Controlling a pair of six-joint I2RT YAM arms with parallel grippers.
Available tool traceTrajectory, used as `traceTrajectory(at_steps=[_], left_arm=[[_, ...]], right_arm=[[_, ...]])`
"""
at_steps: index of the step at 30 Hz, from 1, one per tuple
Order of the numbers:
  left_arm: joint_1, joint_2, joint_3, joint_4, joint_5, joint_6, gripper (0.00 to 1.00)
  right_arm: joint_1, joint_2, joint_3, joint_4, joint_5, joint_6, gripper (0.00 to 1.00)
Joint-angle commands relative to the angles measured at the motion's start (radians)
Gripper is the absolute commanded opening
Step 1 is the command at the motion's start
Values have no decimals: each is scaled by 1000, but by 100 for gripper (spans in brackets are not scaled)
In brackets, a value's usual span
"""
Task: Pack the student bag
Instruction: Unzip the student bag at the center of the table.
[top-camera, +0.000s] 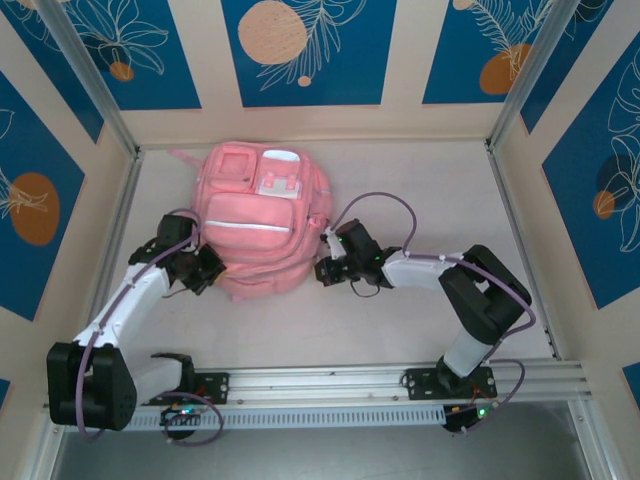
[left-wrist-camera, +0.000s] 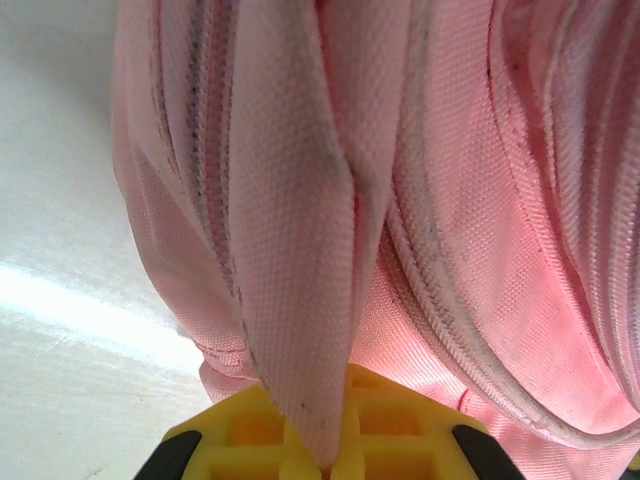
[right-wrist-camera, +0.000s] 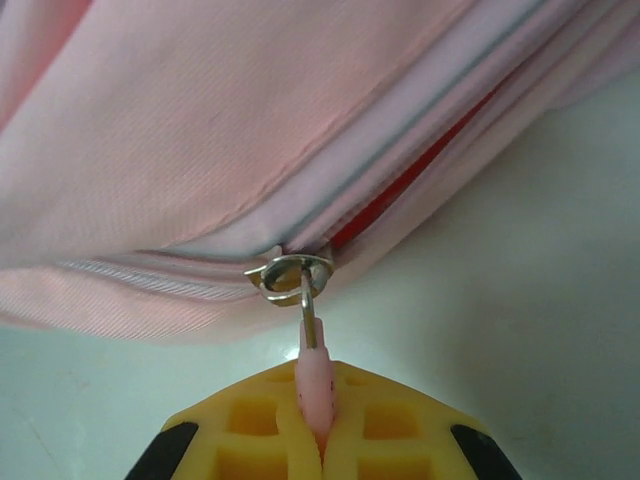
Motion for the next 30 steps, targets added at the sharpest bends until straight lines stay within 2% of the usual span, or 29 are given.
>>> traceTrajectory(at_steps=[1, 9, 15, 19, 27, 30], left_arm=[[27, -27, 35, -55, -71, 36, 0], [59, -38, 41, -71, -72, 57, 0], [71, -40, 48, -79, -96, 76, 0], [72, -60, 27, -70, -116, 70, 0], [77, -53, 37, -74, -121, 87, 0], [78, -50, 35, -75, -120, 92, 0]], right_arm=[[-51, 25, 24, -4, 6, 25, 0], [-98, 89, 90, -27, -44, 14, 0], [-105, 58, 29, -20, -2, -30, 0], [-131, 76, 67, -46, -3, -36, 0], [-189, 166, 174, -63, 22, 53, 5], [-227, 180, 169, -16, -30, 113, 4]])
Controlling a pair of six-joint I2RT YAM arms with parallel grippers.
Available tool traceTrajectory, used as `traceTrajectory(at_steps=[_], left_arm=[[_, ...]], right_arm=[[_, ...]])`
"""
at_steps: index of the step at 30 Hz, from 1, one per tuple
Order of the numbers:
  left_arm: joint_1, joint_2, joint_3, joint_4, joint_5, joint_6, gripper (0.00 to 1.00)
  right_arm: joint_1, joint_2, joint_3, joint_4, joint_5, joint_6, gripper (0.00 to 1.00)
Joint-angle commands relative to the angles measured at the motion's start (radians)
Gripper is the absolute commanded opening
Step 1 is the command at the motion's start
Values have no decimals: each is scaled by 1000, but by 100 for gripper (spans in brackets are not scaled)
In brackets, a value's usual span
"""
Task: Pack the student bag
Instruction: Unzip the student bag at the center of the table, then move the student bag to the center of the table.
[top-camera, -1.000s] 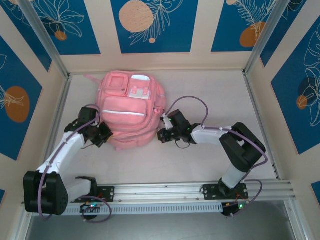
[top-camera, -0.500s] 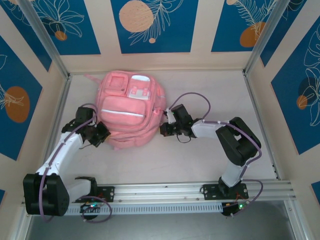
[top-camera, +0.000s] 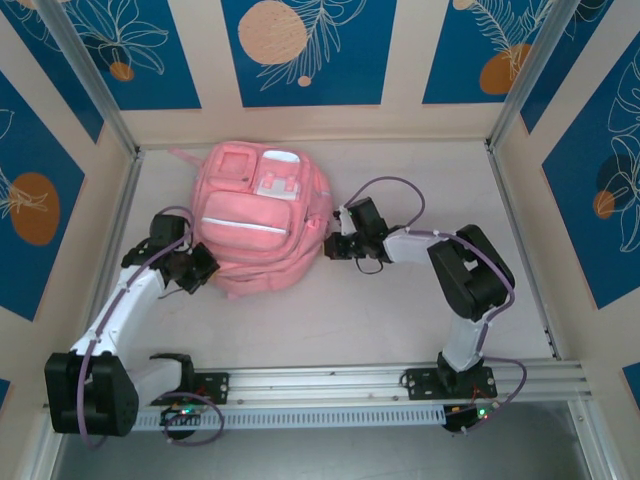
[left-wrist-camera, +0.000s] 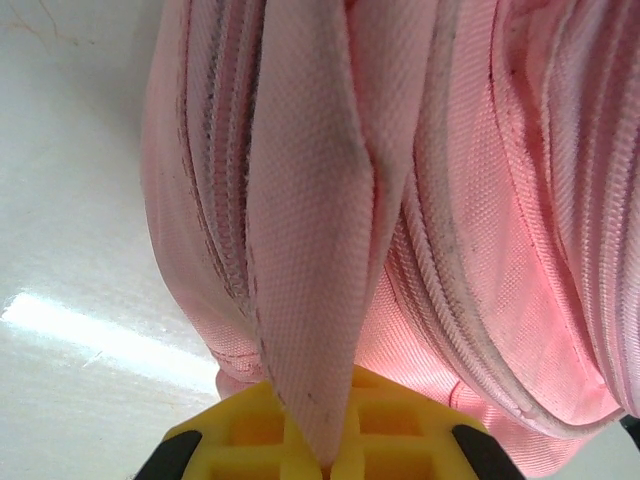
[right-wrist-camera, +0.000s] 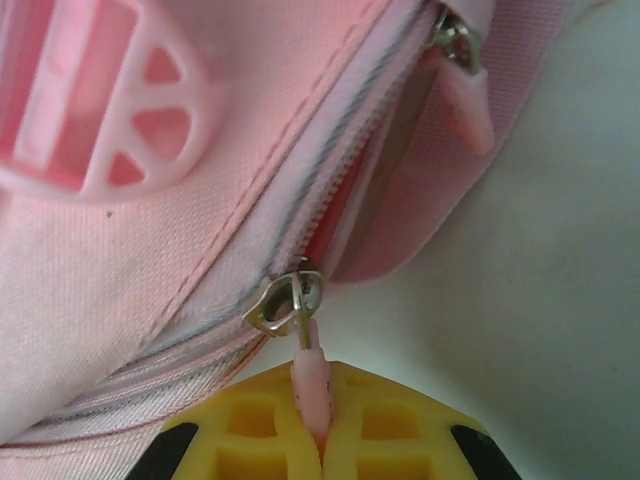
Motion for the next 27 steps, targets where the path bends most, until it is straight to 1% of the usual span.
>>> traceTrajectory(at_steps=[1, 4, 6, 9, 11, 13, 16, 18, 22, 27], left_arm=[[33, -16, 20, -40, -100, 32, 0], [34, -9, 23, -33, -85, 44, 0], [33, 3, 21, -12, -42, 60, 0], [12, 13, 15, 22, 21, 82, 0], [-28, -4, 18, 29, 16, 111, 0], [-71, -22, 30, 20, 10, 143, 0], [-140, -30, 55, -5, 30, 190, 0], [-182, -29, 68, -26, 46, 211, 0], [-279, -41, 62, -42, 59, 219, 0], [-418, -25, 39, -47, 51, 200, 0]], right_arm=[[-69, 20, 11, 16, 18, 93, 3], [-75, 22, 10, 13, 5, 88, 0], [-76, 15, 0, 13, 15, 89, 0], [-81, -24, -43, 24, 70, 94, 0], [-86, -73, -109, 83, 125, 107, 0], [-100, -115, -158, 115, 143, 117, 0], [-119, -170, -188, 93, 151, 103, 0], [-120, -206, -200, 61, 182, 85, 0], [-120, -293, -267, 56, 243, 84, 0], [-113, -427, -395, 43, 326, 138, 0]])
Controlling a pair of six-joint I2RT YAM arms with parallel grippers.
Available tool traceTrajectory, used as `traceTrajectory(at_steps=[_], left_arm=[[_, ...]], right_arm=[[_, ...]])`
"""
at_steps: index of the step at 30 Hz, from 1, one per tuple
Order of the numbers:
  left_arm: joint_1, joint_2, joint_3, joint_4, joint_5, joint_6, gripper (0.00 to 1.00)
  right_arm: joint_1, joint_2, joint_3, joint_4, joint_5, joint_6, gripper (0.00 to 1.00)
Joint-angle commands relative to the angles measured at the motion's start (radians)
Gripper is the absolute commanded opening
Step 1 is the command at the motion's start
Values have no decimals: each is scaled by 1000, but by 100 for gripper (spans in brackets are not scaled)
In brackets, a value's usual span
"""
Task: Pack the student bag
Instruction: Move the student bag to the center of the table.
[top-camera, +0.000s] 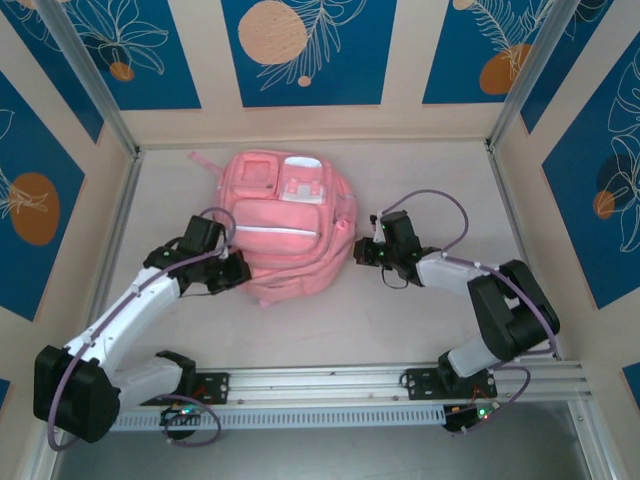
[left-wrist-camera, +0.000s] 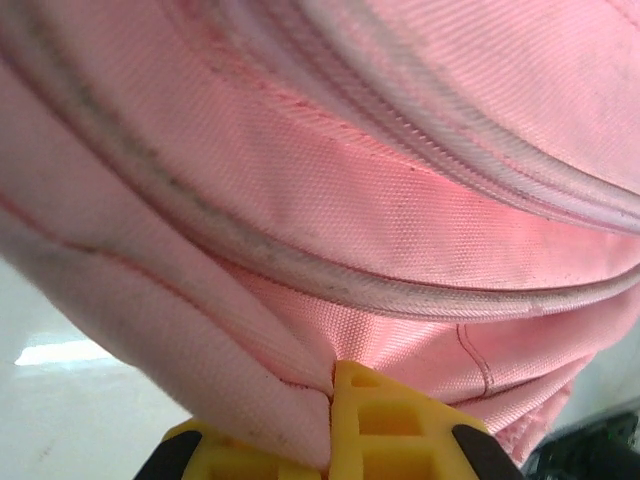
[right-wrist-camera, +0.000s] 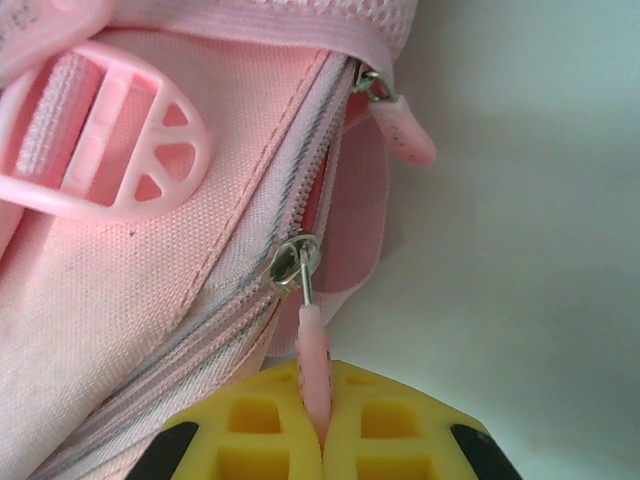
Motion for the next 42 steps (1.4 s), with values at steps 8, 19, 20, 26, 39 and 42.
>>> traceTrajectory(at_steps=[8, 19, 20, 26, 39, 42], left_arm=[[-254, 19, -64, 14, -51, -15, 0], [-334, 103, -63, 37, -57, -7, 12], [-334, 106, -61, 33, -59, -4, 15], [-344, 122, -61, 43, -26, 23, 34], [-340, -93, 171, -74, -220, 284, 100], [-339, -92, 223, -66, -500, 336, 100]], right_arm=[[-11, -323, -194, -131, 260, 46, 33], [58, -612, -73, -375, 435, -39, 57], [59, -616, -61, -382, 430, -48, 57], [59, -610, -12, -365, 326, -130, 57], [50, -607, 144, -432, 102, -303, 99], [51, -607, 150, -403, 200, -296, 99]])
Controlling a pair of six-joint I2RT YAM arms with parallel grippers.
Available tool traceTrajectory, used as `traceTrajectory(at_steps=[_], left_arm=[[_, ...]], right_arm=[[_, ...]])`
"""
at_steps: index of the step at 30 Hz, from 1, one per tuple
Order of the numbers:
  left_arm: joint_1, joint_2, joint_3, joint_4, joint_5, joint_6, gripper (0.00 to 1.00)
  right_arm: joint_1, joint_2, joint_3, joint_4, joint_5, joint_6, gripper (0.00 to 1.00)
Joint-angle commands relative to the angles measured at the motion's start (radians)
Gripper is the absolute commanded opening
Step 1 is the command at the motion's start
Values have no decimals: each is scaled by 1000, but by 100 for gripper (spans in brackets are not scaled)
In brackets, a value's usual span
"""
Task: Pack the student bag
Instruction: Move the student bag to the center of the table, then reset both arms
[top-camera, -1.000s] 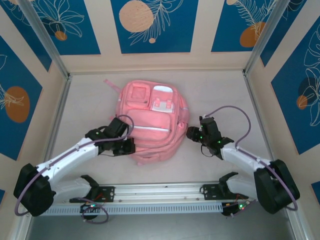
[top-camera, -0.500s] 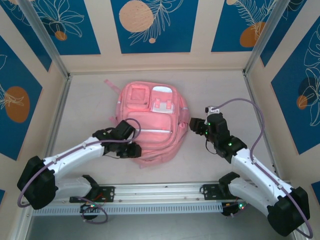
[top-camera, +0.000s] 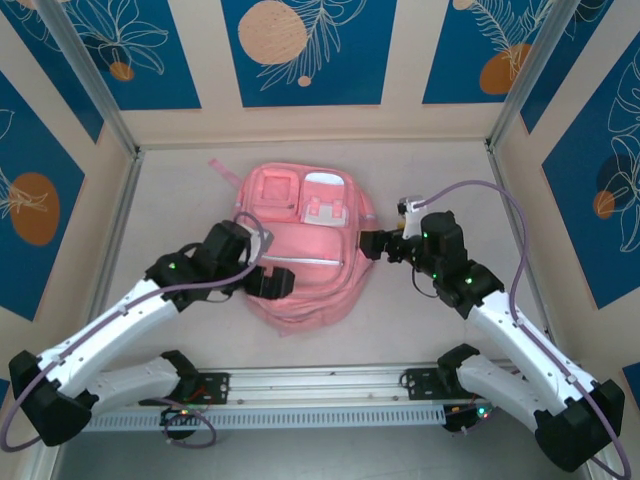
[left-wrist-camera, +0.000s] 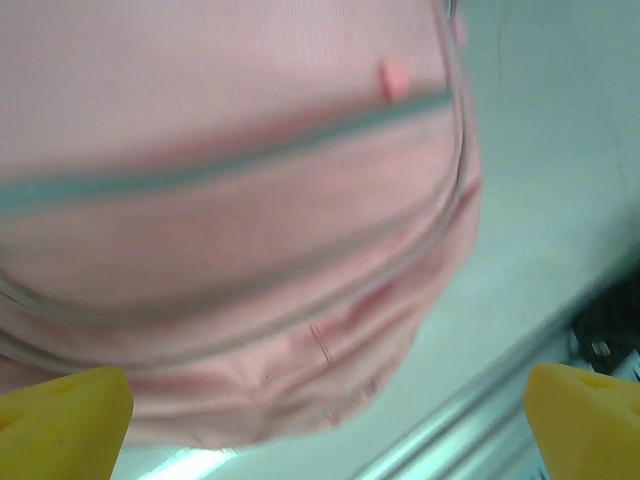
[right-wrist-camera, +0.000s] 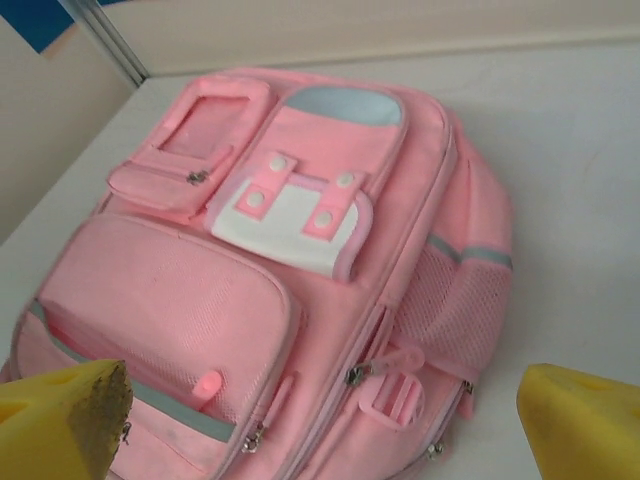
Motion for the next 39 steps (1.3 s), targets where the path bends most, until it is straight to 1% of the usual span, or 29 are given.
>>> traceTrajectory(at_steps=[1, 3, 4, 5, 7, 9, 10, 11, 13, 14, 16, 18, 19, 20, 21, 22, 23, 24, 25, 27, 29, 30, 32, 34, 35, 36, 37, 38, 39], left_arm=[[2, -13, 29, 11, -367, 120, 100], [19, -27, -14, 141, -463, 194, 100], [36, -31, -37, 220, -474, 243, 100], [52, -35, -64, 301, -459, 299, 100], [100, -36, -133, 493, -363, 460, 100], [156, -11, -169, 627, -326, 489, 100], [183, 11, -176, 689, -267, 515, 100], [198, 37, -171, 720, -237, 537, 100], [234, 98, -129, 717, -273, 530, 100], [261, 110, -123, 716, -274, 526, 100], [351, 115, -165, 770, -301, 504, 100], [457, 104, -256, 870, -328, 431, 100], [523, 101, -308, 915, -312, 382, 100], [569, 98, -344, 953, -277, 372, 100], [609, 104, -383, 999, -244, 409, 100], [632, 119, -416, 1027, -268, 433, 100], [648, 139, -438, 1048, -317, 424, 100], [671, 165, -467, 1073, -346, 407, 100], [696, 193, -494, 1098, -352, 400, 100], [723, 247, -543, 1155, -371, 378, 100], [739, 303, -584, 1263, -351, 372, 100], [747, 311, -565, 1232, -309, 386, 100], [750, 354, -567, 1326, -164, 421, 100], [754, 399, -524, 1312, -26, 447, 100], [752, 422, -528, 1343, 10, 446, 100], [751, 451, -558, 1428, 36, 453, 100], [749, 463, -588, 1496, 24, 447, 100], [746, 465, -609, 1536, 21, 453, 100], [737, 500, -625, 1589, -11, 452, 100]], right_arm=[[-5, -1, 17, 15, 102, -20, 99], [-5, 5, 11, 43, 192, -22, 99], [-7, 8, 11, 60, 219, -31, 99], [-8, 14, 12, 72, 237, -43, 99], [-18, 35, 20, 99, 250, -62, 99], [-23, 41, 17, 142, 203, -94, 99], [-24, 31, 7, 186, 161, -118, 99], [-24, 18, -7, 233, 128, -135, 99], [-25, -11, -59, 388, 86, -195, 99], [-28, -17, -85, 448, 79, -236, 99], [-45, -15, -127, 547, 105, -295, 99], [-76, -6, -135, 572, 120, -288, 99], [-89, -1, -140, 582, 117, -299, 99], [-97, 7, -150, 603, 131, -314, 99], [-106, 27, -170, 638, 170, -320, 99], [-122, 53, -193, 677, 200, -326, 99], [-142, 78, -210, 697, 226, -310, 99], [-172, 109, -227, 710, 236, -277, 99], [-207, 138, -245, 726, 229, -256, 99], [-254, 186, -287, 775, 238, -209, 99], [-300, 234, -340, 858, 179, -221, 99], [-318, 267, -356, 876, 158, -235, 99], [-350, 341, -366, 874, 128, -257, 99], [-388, 401, -387, 879, 85, -259, 99], [-405, 415, -412, 925, 80, -235, 99], [-416, 390, -417, 903, 72, -221, 99], [-431, 370, -430, 904, 5, -230, 99], [-450, 366, -461, 968, -57, -236, 99], [-460, 375, -491, 1041, -68, -235, 99]])
